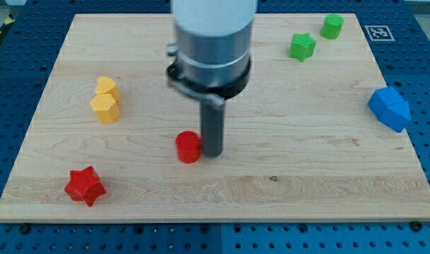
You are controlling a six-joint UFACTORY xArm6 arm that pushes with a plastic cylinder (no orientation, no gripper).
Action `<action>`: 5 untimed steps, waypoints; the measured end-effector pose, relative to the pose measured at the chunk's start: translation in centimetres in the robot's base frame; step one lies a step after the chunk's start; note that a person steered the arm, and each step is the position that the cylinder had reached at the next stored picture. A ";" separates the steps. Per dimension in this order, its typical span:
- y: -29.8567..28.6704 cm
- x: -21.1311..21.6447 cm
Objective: Slide red circle to red star
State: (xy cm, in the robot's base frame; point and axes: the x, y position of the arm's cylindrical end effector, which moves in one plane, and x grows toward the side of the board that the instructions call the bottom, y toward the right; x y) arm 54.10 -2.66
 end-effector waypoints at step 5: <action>-4.4 0.0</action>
State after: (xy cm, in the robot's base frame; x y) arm 54.12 -7.08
